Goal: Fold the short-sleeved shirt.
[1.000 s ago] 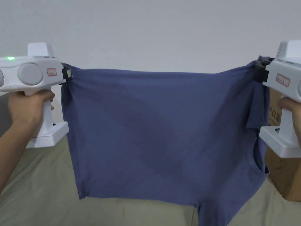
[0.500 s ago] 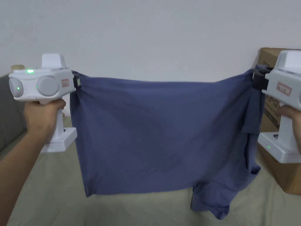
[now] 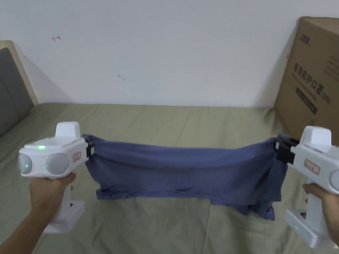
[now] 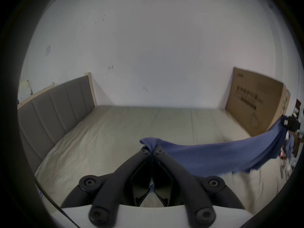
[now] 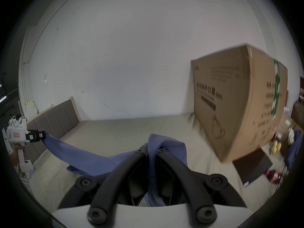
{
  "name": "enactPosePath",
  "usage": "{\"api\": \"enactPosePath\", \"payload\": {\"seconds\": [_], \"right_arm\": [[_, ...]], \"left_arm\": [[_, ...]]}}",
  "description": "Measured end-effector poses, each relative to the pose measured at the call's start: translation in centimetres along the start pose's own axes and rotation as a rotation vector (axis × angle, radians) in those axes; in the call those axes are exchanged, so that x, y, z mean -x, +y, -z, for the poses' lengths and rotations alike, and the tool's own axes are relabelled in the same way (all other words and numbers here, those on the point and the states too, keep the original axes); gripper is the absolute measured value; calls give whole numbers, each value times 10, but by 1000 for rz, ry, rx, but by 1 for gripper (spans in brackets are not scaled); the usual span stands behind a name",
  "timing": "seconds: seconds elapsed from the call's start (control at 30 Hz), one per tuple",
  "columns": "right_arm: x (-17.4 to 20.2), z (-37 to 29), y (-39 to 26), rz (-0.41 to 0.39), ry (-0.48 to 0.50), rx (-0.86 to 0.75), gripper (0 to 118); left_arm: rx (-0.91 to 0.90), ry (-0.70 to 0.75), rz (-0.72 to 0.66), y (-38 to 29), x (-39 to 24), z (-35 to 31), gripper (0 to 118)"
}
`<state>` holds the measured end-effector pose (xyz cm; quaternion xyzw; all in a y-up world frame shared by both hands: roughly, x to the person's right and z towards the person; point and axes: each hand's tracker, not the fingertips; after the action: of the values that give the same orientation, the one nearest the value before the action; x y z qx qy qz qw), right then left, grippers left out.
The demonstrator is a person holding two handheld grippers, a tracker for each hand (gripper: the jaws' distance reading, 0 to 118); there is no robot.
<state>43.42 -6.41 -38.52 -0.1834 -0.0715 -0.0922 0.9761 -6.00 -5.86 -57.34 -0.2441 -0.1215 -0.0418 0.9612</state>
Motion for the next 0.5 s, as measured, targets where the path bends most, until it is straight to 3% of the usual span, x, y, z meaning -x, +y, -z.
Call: {"api": "enactPosePath", "payload": {"seconds": [0.5], "right_arm": [[6,-144,-152,114,60,182,3]], "left_arm": [[249,10,-7,-191,33,-108,0]]}}
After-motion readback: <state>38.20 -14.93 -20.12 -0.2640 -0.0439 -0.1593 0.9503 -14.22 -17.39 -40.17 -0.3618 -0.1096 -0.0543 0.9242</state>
